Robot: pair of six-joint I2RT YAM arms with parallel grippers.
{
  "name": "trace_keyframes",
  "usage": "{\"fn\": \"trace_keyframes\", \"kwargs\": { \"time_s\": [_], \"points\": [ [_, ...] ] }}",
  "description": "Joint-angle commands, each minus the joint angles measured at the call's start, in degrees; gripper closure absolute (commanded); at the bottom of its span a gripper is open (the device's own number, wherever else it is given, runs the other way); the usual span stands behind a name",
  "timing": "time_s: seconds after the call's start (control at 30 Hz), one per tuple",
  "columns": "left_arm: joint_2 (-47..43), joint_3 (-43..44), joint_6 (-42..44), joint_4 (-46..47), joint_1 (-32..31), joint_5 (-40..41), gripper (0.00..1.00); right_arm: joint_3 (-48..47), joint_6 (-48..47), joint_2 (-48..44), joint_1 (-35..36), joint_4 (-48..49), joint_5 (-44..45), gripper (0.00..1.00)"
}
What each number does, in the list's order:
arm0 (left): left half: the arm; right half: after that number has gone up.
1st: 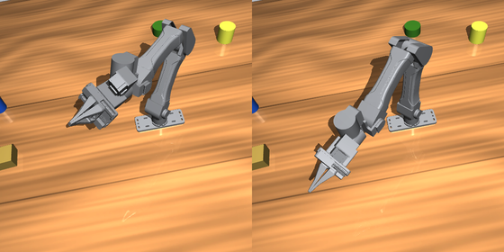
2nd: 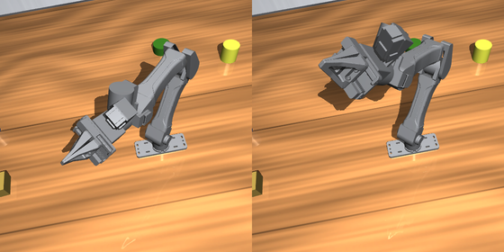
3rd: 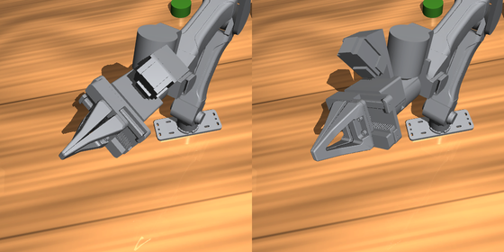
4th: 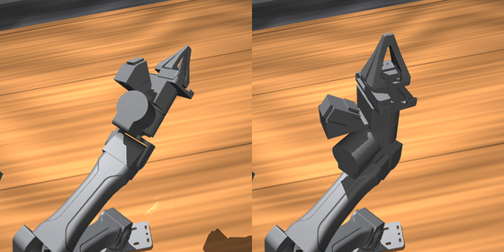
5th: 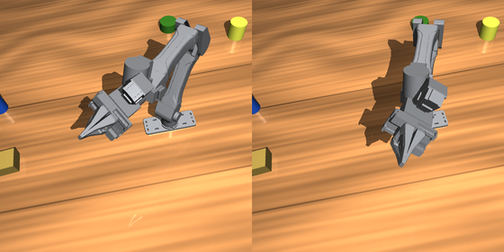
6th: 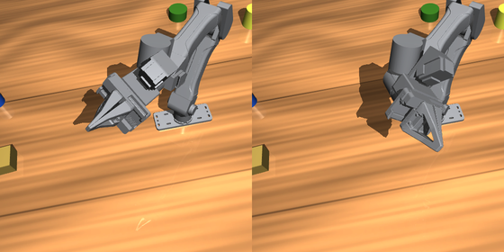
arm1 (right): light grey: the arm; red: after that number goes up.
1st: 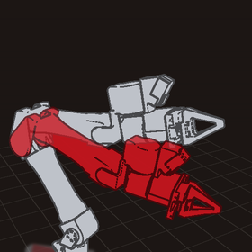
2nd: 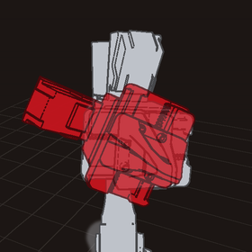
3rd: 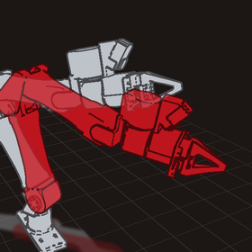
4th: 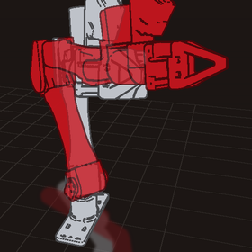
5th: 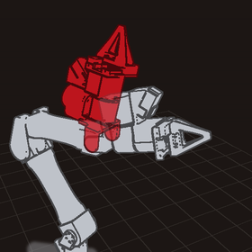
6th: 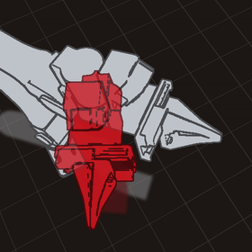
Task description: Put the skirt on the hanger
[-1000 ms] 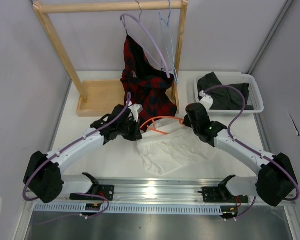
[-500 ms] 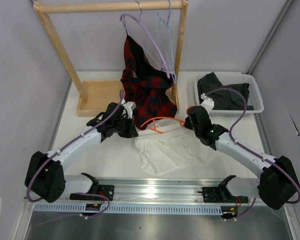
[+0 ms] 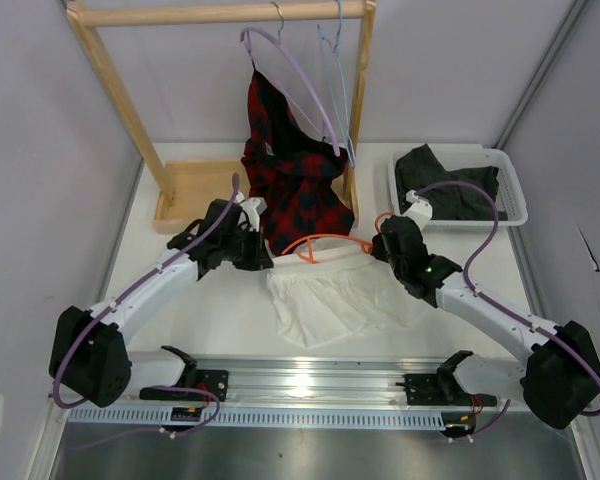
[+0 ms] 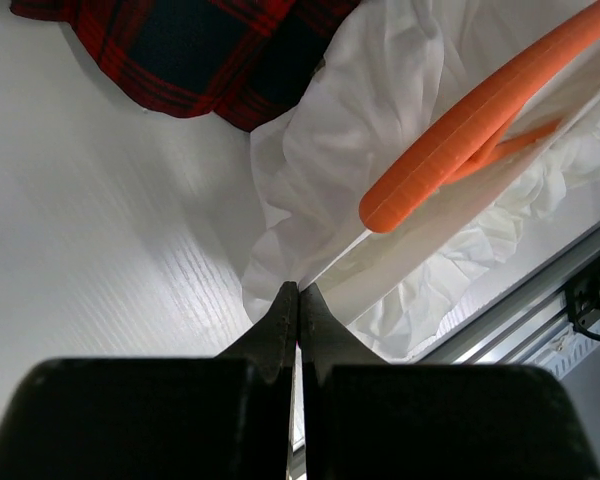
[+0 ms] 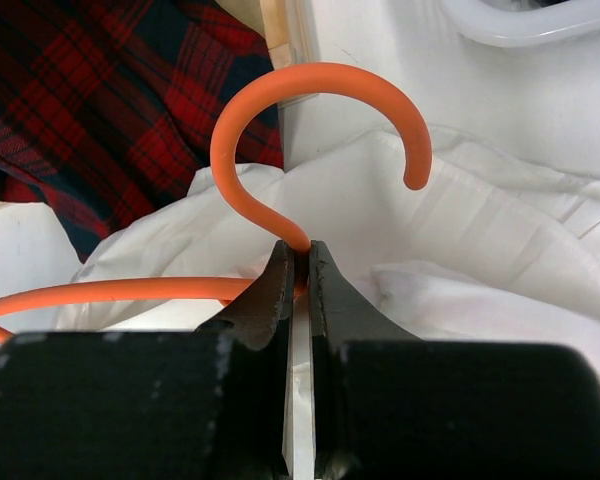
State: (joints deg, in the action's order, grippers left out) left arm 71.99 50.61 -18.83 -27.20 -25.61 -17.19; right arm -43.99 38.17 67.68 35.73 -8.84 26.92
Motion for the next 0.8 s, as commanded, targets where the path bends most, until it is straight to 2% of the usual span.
{"fn": "trace_keyframes", "kwargs": {
  "time_s": [0.0,0.3,0.67,0.77],
  "points": [
    [0.3,3.3,3.1,-3.8,3.0,2.9,1.00,1.4,-4.5,-1.7,-1.6,-1.7,7.0,1.00],
    [2.1,7.3,3.2,-4.6,3.5,2.1,1.00,2.5,-5.1,-2.8,-0.1,-1.3,7.3,1.00],
    [2.5,13.5,3.4,-6.4,3.5,5.1,1.00,1.5,-8.1,-3.3,5.7,-2.2,13.8,1.00],
    [3.4,13.5,3.6,-6.9,3.3,4.1,1.00,1.2,-5.9,-3.5,5.6,-3.5,15.4,1.00]
  ]
}}
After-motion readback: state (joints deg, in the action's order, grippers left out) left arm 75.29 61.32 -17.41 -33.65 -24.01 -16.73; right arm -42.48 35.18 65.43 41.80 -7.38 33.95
